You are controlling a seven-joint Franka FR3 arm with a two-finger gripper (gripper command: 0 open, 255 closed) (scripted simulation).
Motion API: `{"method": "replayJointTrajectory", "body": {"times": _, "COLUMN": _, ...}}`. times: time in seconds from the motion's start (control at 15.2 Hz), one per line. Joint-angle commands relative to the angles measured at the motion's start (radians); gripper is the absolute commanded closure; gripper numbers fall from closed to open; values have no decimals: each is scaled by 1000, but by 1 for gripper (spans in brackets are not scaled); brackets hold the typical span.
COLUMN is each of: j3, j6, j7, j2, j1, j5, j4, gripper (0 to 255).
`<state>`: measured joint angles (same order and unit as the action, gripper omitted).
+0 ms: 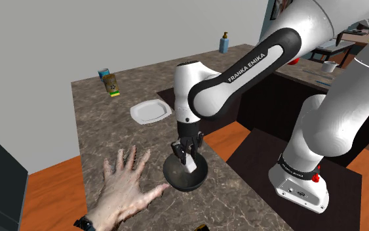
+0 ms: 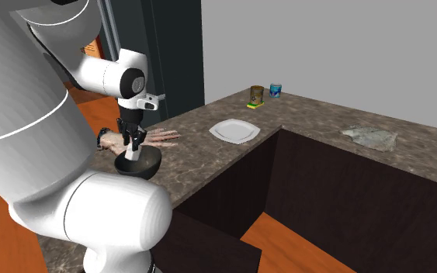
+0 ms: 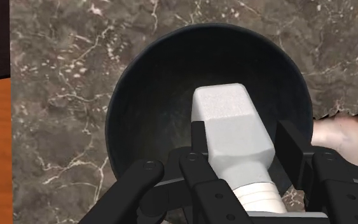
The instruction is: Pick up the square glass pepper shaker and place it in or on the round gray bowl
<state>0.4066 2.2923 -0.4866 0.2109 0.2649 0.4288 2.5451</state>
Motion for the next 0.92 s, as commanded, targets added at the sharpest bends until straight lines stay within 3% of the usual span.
{"method": "replayJointTrajectory", "body": {"times": 0.0, "j3": 2, "j6": 16, "j7": 3, "j2": -13, "j1": 0, "j5": 0, "j4": 4, "gripper": 255}}
{"method": "replayJointTrajectory", "body": {"times": 0.46, "j3": 2, "j6": 16, "j7": 3, "j2": -13, "j1": 0, "j5": 0, "j4": 4, "gripper": 255}}
{"method": "replayJointTrajectory", "body": {"times": 0.53, "j3": 2, "j6": 16, "j7": 3, "j2": -13, "j1": 0, "j5": 0, "j4": 4, "gripper": 0}}
{"method": "replayJointTrajectory", "body": {"times": 0.86, "j3": 2, "j6": 16, "j7": 3, "j2": -13, "j1": 0, "j5": 0, "j4": 4, "gripper": 0}}
